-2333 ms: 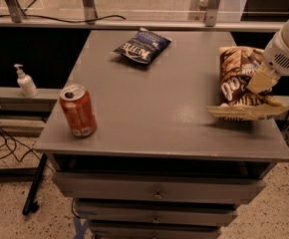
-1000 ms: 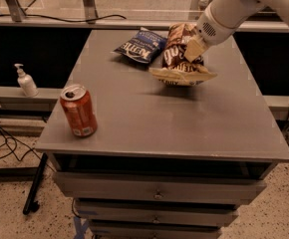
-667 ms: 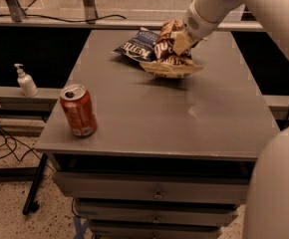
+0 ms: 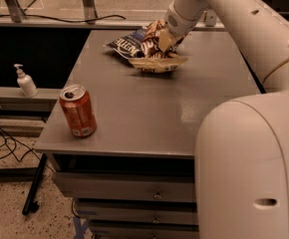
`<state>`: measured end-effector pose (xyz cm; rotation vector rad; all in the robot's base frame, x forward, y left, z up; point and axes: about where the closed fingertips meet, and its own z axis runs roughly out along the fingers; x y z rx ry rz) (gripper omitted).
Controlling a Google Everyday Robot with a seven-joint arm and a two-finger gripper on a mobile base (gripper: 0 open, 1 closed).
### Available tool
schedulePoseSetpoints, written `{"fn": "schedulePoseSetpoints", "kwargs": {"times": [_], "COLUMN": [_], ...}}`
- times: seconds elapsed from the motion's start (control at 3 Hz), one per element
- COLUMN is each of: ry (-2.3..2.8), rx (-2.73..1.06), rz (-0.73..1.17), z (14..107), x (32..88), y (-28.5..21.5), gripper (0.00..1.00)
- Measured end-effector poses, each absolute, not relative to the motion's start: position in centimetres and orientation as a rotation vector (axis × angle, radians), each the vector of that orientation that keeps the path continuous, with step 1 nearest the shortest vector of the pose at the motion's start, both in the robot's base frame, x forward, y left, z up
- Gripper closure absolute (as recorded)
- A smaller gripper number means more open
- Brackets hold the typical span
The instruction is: Move brown chip bag near blue chip bag
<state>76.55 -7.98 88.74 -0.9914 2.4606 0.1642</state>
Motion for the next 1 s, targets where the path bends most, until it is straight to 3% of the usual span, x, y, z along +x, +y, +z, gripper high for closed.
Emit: {"fn": "schedulePoseSetpoints", "kwargs": {"times": [0.33, 1.0], "ry": [2.469, 2.474], "rx": [-1.007, -1.019], "rz": [0.180, 0.180], "z": [88.02, 87.75], "x": [77.36, 77.74], "y": [-6.60, -6.55], "gripper": [1.00, 0.60]}}
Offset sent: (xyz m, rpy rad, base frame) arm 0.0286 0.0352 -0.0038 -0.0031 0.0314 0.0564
